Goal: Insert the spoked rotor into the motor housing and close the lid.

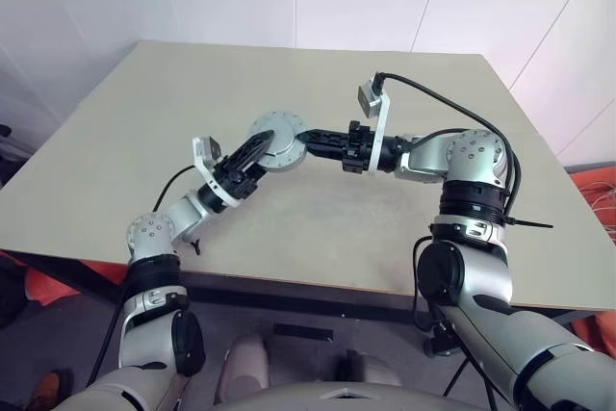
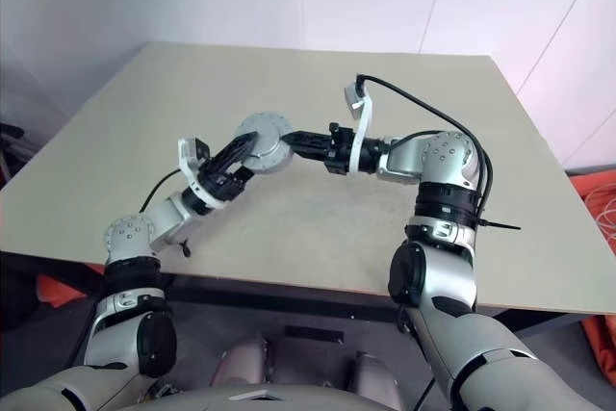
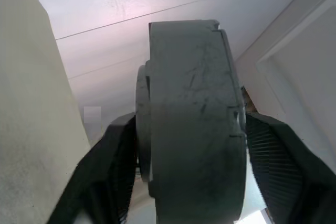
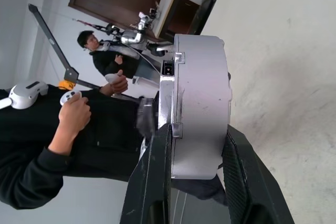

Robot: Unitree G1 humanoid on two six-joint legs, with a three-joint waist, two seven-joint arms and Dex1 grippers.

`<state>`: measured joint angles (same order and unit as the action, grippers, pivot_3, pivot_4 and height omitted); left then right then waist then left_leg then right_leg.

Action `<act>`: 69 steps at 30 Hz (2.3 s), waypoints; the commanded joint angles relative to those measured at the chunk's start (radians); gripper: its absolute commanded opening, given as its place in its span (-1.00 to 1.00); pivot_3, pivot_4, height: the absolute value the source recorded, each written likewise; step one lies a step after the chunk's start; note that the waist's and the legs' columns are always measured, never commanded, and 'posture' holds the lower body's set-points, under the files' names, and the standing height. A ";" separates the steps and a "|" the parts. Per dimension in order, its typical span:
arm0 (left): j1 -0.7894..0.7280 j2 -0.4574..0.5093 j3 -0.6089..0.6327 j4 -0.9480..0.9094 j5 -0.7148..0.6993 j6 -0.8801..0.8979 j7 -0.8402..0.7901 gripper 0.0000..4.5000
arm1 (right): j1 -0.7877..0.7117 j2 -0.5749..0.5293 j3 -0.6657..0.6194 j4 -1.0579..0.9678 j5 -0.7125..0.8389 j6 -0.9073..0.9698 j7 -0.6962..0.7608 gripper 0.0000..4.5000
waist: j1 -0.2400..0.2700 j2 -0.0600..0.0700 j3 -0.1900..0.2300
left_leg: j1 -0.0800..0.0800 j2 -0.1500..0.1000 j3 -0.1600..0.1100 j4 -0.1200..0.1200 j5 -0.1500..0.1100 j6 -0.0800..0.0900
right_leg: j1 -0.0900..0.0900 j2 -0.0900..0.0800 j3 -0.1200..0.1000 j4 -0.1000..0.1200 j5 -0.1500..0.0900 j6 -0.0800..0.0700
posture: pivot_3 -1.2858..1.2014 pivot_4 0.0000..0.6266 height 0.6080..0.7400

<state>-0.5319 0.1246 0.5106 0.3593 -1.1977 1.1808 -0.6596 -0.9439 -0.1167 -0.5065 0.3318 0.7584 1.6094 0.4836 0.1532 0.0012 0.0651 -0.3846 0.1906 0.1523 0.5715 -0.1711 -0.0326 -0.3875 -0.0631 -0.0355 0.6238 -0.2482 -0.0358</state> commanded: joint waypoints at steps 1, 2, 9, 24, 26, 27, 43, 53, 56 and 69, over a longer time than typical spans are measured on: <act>-0.014 0.006 0.007 -0.030 -0.041 -0.007 -0.007 -0.08 | -0.026 0.001 -0.010 -0.056 0.063 0.005 0.004 -0.51 | 0.000 0.000 0.000 | 0.000 0.000 0.000 0.000 0.000 0.000 | 0.000 0.000 0.000 0.000 0.000 0.000 | 0.03 -1.00 1.00; -0.015 0.007 0.008 -0.030 -0.044 -0.008 -0.006 -0.08 | -0.026 0.001 -0.010 -0.056 0.063 0.005 0.002 -0.51 | 0.000 0.000 0.000 | 0.000 0.000 0.000 0.000 0.000 0.000 | 0.000 0.000 0.000 0.000 0.000 0.000 | 0.03 -1.00 1.00; -0.012 0.013 0.015 -0.044 -0.063 -0.001 -0.010 -0.08 | 0.002 -0.037 0.085 -0.108 0.033 -0.039 0.039 -0.51 | 0.000 0.000 0.000 | 0.000 0.000 0.000 0.001 0.000 0.000 | 0.001 0.000 0.000 0.000 0.000 0.001 | 0.03 -1.00 1.00; 0.003 0.021 0.006 -0.076 -0.103 0.018 -0.007 -0.08 | 0.008 -0.031 0.084 -0.111 0.065 -0.048 0.044 0.72 | 0.000 0.000 0.000 | 0.000 0.000 -0.001 0.003 0.000 0.000 | 0.002 0.000 -0.001 0.001 0.001 0.001 | 0.03 -1.00 1.00; 0.005 0.021 0.004 -0.079 -0.106 0.018 -0.006 -0.08 | 0.006 -0.028 0.073 -0.107 0.074 -0.029 0.038 1.00 | 0.000 0.000 0.000 | 0.001 0.000 -0.001 0.003 0.000 0.000 | 0.003 0.000 -0.001 0.001 0.001 0.001 | 0.03 -1.00 1.00; 0.006 0.021 0.002 -0.080 -0.108 0.018 -0.006 -0.08 | 0.003 -0.025 0.063 -0.101 0.073 -0.021 0.031 1.00 | 0.000 0.000 0.000 | 0.000 0.000 -0.001 0.004 0.000 0.000 | 0.003 0.000 -0.001 0.001 0.001 0.002 | 0.03 -1.00 1.00; -0.005 0.090 0.128 -0.041 -0.015 -0.292 0.147 -0.08 | 0.252 -0.295 0.542 -0.279 -0.284 -0.842 0.339 1.00 | -0.003 -0.001 0.000 | 0.002 0.000 -0.002 0.006 0.000 0.000 | 0.006 0.000 -0.001 0.000 0.002 0.005 | 0.03 -1.00 1.00; -0.108 0.009 0.267 0.084 -0.028 -0.561 0.373 -0.08 | 0.248 -0.301 0.557 -0.271 -0.272 -0.868 0.415 1.00 | -0.003 -0.005 0.001 | 0.008 -0.001 -0.004 0.010 0.000 0.001 | 0.018 0.000 -0.001 -0.001 0.004 0.006 | 0.03 -1.00 1.00; -0.132 0.018 0.295 0.150 0.000 -0.659 0.402 -0.08 | 0.247 -0.303 0.551 -0.274 -0.269 -0.858 0.420 1.00 | -0.003 -0.005 0.002 | 0.009 -0.001 -0.003 0.010 0.000 0.001 | 0.018 0.000 -0.001 -0.001 0.004 0.006 | 0.03 -1.00 1.00; -0.203 0.031 0.354 0.331 -0.001 -0.766 0.474 -0.08 | 0.243 -0.304 0.546 -0.284 -0.262 -0.843 0.422 1.00 | 0.000 -0.008 0.002 | 0.008 -0.001 -0.004 0.011 0.000 0.001 | 0.018 0.000 -0.002 0.000 0.004 0.006 | 0.03 -1.00 1.00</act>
<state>-0.6852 0.1470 0.8585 0.7133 -1.1757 0.4306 -0.1864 -0.6728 -0.4134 0.0557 0.0991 0.4745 0.7710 0.8985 0.1530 -0.0072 0.0671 -0.3767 0.1901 0.1485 0.5822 -0.1714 -0.0316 -0.3698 -0.0634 -0.0372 0.6234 -0.2439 -0.0299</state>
